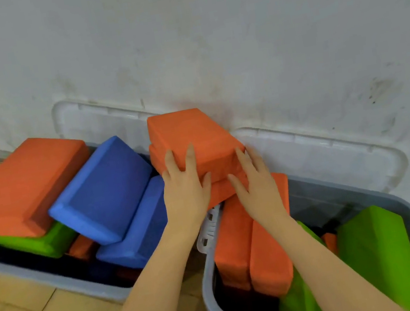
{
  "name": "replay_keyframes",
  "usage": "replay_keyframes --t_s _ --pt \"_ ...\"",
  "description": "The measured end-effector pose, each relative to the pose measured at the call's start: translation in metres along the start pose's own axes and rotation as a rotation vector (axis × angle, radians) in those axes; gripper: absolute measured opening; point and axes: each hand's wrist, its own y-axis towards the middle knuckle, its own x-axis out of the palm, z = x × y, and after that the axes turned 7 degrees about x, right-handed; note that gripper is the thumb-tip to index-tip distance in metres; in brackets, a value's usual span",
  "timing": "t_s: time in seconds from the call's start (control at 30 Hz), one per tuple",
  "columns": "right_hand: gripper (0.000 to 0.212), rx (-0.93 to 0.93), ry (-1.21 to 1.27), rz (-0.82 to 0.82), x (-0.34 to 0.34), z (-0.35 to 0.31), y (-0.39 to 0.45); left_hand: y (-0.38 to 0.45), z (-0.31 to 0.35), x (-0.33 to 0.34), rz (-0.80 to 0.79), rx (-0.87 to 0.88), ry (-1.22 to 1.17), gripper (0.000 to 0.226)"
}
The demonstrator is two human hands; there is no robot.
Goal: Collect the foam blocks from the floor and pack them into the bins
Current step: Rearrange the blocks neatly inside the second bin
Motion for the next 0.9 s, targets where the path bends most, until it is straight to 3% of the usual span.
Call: replay_keyframes --t_s 0.1,0.2,0.37,0.57,0.73,0.9 --pt "0.066 0.061 -0.063 0.013 0.0 0.014 -0.02 -0.013 -0.018 0.001 0.014 0.093 -0.173 0.071" --pt "0.068 0.111 -0.257 0.004 0.003 0.028 -0.042 -0.02 -0.032 0.005 -0.047 0.145 -0.162 0.09" --pt "0.059 0.082 -0.556 -0.067 0.004 0.046 -0.059 -0.02 -0.026 0.017 -0.086 0.055 -0.267 0.119" --pt "0.057 0.067 -0.683 -0.035 -0.016 0.059 -0.06 -0.024 -0.016 0.027 -0.005 0.019 -0.331 0.118" --pt "0.042 0.051 -0.762 0.015 -0.021 0.04 -0.054 -0.028 -0.008 0.021 0.016 -0.036 -0.285 0.115" --pt "0.055 -0.03 -0.638 -0.244 0.002 0.027 -0.055 -0.027 -0.015 0.014 0.002 0.016 -0.251 0.109"
